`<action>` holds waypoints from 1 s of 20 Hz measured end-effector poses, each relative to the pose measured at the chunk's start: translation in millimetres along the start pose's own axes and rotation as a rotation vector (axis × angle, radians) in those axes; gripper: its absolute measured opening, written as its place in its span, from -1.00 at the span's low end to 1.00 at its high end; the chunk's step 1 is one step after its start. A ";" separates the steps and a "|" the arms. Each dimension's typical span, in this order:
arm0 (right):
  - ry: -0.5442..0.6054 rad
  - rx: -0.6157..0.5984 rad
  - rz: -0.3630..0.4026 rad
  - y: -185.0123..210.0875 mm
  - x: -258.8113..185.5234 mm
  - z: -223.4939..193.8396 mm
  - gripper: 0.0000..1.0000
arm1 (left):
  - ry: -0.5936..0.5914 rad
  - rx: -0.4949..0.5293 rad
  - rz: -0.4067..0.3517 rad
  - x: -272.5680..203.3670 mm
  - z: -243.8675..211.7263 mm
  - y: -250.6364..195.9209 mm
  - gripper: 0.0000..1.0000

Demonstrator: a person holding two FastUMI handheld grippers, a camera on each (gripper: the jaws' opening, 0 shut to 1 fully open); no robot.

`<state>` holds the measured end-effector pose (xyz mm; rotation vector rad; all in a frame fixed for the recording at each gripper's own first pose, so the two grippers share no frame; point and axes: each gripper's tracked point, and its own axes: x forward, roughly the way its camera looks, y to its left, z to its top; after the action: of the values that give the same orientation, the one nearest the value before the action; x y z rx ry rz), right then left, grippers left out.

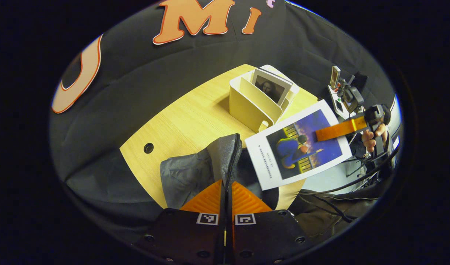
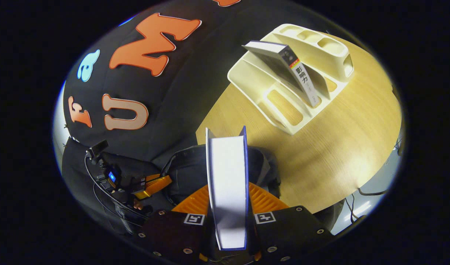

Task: Open the schoolbag, grab two books from the bookshelf and put them into the schoolbag.

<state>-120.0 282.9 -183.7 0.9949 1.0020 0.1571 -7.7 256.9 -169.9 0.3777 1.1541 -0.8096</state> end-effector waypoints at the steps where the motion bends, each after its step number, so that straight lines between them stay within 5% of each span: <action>1: 0.009 0.012 0.015 3.6 9.9 -3.9 -0.31 | -0.002 -0.008 0.001 -2.1 1.1 -1.0 -0.96; 19: 0.098 0.131 0.195 29.1 178.1 -59.7 -0.31 | -0.083 -0.094 -0.003 -23.0 16.0 -30.1 -0.95; 20: 0.089 0.132 0.195 29.5 184.1 -59.7 -0.51 | -0.084 -0.100 0.000 -23.2 13.4 -28.5 -0.95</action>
<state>-52.1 434.6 -287.2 1.2149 1.0055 0.3018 -23.7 237.7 -139.8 0.2583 1.1118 -0.7575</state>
